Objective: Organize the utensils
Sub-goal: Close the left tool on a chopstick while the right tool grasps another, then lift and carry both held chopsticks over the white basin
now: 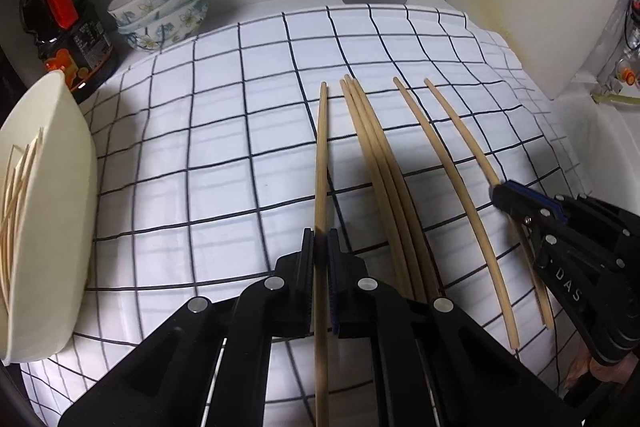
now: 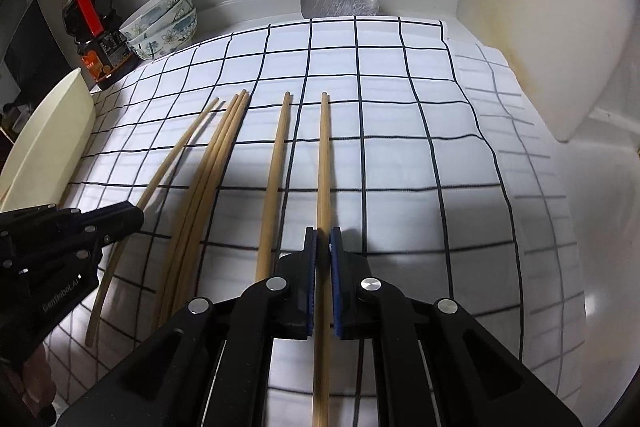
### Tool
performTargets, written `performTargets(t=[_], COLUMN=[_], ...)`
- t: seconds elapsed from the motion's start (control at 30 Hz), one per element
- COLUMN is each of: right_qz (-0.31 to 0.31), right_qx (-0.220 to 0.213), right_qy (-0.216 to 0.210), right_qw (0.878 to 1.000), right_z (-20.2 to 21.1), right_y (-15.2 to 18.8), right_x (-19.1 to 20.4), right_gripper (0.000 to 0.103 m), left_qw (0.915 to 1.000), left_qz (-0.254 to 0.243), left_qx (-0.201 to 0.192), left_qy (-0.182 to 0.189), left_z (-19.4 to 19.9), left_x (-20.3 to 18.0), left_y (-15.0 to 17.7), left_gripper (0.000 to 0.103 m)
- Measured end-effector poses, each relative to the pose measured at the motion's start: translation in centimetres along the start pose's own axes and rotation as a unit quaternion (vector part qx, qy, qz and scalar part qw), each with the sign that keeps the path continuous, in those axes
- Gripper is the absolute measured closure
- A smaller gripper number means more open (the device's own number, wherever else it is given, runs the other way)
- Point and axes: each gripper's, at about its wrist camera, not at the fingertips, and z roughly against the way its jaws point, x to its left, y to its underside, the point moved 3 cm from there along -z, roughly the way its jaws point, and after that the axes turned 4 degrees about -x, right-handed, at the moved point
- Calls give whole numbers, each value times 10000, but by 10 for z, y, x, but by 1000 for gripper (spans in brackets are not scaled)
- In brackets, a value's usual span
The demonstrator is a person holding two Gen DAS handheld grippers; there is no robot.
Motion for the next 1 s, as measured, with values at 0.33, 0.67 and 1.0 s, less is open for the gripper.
performTargets(t=[0.33, 0.67, 1.0], right_qz=[-205, -12, 442], right_qx=[-174, -500, -708], right_qy=[-102, -404, -1031], right_qw=[9996, 9979, 9912], right_z=[34, 69, 81], right_y=[-5, -35, -70], right_x=[17, 70, 159], right_gripper=[97, 97, 97], left_qw=[9997, 9971, 9902], left_qz=[71, 300, 830], left_qx=[-231, -697, -1101], left_qy=[96, 64, -234], left_z=[41, 95, 148], left_x=[20, 65, 149], left_y=[-6, -20, -20], left_gripper=[96, 96, 96])
